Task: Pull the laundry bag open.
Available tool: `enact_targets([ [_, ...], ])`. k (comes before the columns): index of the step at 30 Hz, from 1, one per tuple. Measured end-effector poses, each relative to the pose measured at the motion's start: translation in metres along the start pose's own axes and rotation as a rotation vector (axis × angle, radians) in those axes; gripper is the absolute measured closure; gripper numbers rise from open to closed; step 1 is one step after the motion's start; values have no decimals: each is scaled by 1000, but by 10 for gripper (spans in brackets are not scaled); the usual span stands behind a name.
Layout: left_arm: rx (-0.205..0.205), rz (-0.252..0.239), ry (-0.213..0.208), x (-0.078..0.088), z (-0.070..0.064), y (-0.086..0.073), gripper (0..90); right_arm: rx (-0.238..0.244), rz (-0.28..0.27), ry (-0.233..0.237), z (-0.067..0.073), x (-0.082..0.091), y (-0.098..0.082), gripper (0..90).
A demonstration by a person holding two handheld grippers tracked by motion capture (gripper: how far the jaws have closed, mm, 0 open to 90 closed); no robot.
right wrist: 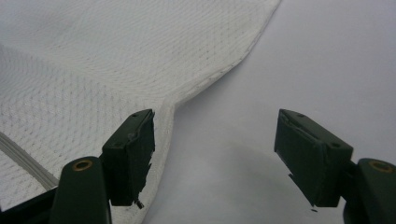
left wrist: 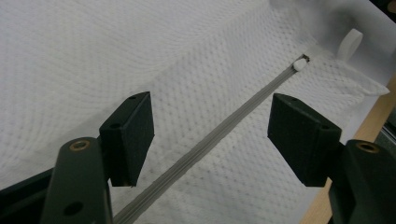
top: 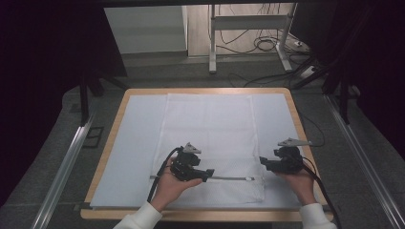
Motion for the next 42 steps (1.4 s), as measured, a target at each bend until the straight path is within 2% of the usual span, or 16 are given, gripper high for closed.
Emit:
enact_targets([
  [12, 3, 3, -25, -11, -12, 5, 309, 3, 4, -7, -2, 0, -1, 283],
  [21, 11, -4, -28, -15, -16, 12, 319, 3, 3, -1, -1, 1, 0, 280],
  [27, -7, 14, -40, -20, -20, 12, 315, 8, 6, -2, -1, 2, -1, 277],
  [31, 6, 6, -52, -23, -25, 14, 315, 8, 2, -6, -1, 2, 0, 277],
  [42, 5, 23, -68, -32, -34, 12, 330, 9, 6, -10, -1, 3, -1, 277],
])
Point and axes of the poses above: each handheld gripper's, and its own axes: x roughly backward along the jaws, y roughly out of its top, z roughly to its left, the point moved 9 cm from there along -x, roughly forward along the jaws, and after that the axes turned 15 degrees about -z, right-handed, at the moved point
